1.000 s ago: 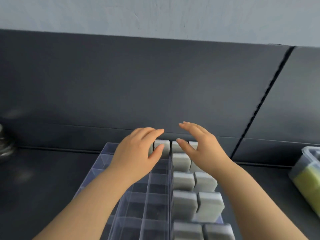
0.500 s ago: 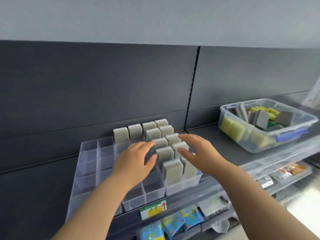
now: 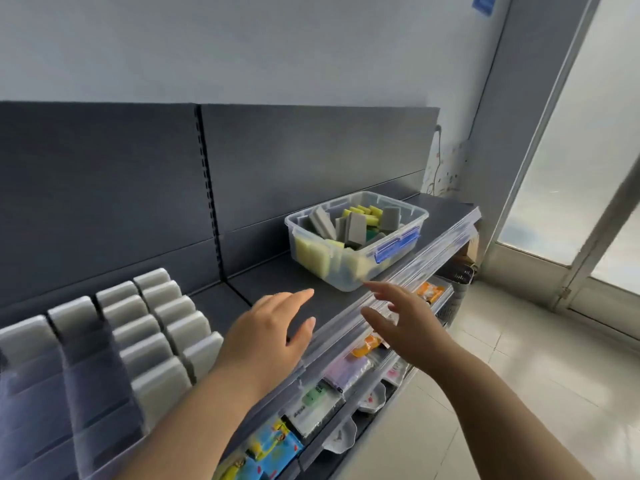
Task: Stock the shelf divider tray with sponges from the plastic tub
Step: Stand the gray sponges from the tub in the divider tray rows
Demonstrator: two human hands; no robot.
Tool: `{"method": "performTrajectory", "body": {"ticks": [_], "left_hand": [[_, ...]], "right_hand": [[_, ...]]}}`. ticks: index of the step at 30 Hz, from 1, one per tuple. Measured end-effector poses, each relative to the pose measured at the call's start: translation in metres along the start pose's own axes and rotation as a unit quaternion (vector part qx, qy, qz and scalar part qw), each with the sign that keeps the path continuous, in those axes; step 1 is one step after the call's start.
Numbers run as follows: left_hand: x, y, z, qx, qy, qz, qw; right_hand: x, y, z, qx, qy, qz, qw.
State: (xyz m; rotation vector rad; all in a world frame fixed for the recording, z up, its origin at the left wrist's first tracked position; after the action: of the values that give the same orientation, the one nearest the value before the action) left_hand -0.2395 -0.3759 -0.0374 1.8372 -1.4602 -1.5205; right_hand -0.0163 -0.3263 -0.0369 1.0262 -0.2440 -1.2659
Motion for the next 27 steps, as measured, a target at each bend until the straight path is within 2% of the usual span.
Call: {"method": "performTrajectory", "body": {"ticks": [11, 16, 22, 27], "left_hand": [[-0.078, -0.200, -0.090, 0.047, 0.080, 0.123, 0.988], [-0.097, -0.253, -0.120, 0.046, 0.078, 0.178, 0.980], [-0.147, -0.263, -0.119, 0.060, 0.076, 0.128, 0.987], [-0.213, -0.256, -0.111, 0.036, 0.015, 0.042, 0.998]], "right_hand": [[0.010, 0.062, -0.209, -0.008, -0.100, 0.059, 0.993], [0.015, 0.060, -0.268, -0.023, -0.132, 0.099, 0.986], [-0.025, 0.052, -0.294, -0.049, -0.107, 0.110, 0.987], [-0.100, 0.063, -0.301, -0.068, -0.065, 0.098, 0.991]]}}
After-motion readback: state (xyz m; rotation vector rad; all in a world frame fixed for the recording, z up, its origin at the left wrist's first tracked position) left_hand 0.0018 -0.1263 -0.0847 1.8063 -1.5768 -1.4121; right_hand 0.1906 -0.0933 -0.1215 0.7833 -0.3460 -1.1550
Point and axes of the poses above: each hand's wrist, its own x-axis away from the middle knuckle, its own y-axis out of the back of the hand, z = x × y, the point moved 1 cm from there along -x, towards the middle knuckle, and after that the axes turned 4 degrees about y, right-handed, at the moved point
